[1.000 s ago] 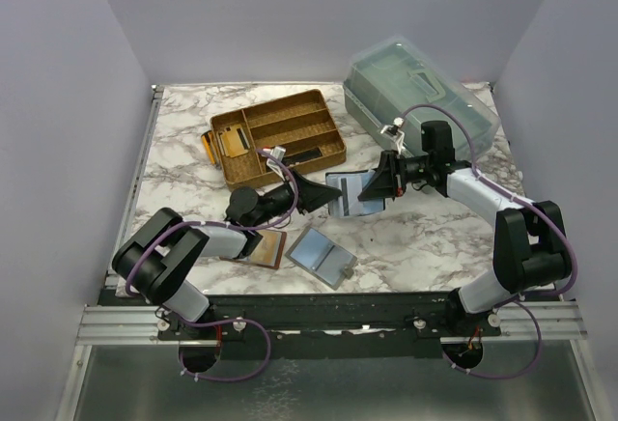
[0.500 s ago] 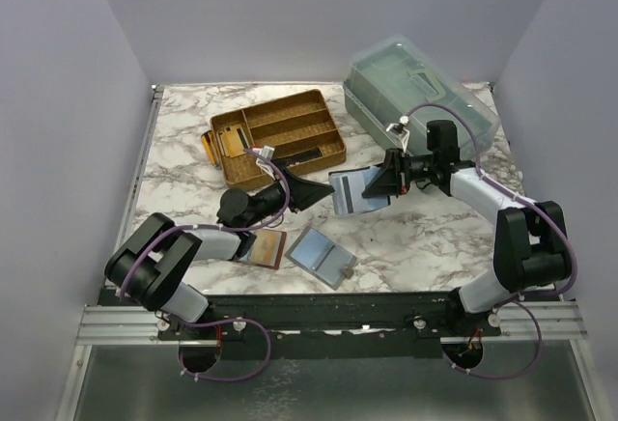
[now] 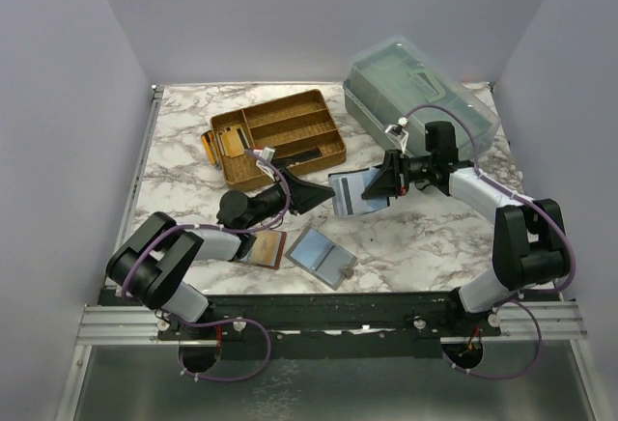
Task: Take the credit cards out of the card holder
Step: Remove the credit card from the card holder.
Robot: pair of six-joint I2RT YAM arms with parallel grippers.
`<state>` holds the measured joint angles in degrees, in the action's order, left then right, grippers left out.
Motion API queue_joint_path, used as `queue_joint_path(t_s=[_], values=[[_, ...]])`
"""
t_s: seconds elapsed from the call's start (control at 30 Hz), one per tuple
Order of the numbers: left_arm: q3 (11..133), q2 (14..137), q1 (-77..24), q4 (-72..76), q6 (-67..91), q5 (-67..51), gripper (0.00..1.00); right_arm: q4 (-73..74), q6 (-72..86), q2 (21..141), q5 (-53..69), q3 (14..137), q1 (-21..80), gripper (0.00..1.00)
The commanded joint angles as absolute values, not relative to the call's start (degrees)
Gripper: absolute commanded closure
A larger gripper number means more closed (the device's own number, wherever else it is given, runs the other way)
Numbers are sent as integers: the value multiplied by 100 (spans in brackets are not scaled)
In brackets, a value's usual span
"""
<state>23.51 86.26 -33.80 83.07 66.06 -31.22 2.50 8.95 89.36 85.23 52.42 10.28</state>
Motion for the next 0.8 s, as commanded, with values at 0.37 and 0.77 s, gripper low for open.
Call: queue_joint_path(t_s=[0.37,0.77], values=[[1942,8543,-3164,7884,5995,-3381,1,-594,1469,8837,9227,5073,1020,100],[2483,9524,-3356,8198,6049,-3696,1,-642,1534,8872,9386,5083,1017,100]])
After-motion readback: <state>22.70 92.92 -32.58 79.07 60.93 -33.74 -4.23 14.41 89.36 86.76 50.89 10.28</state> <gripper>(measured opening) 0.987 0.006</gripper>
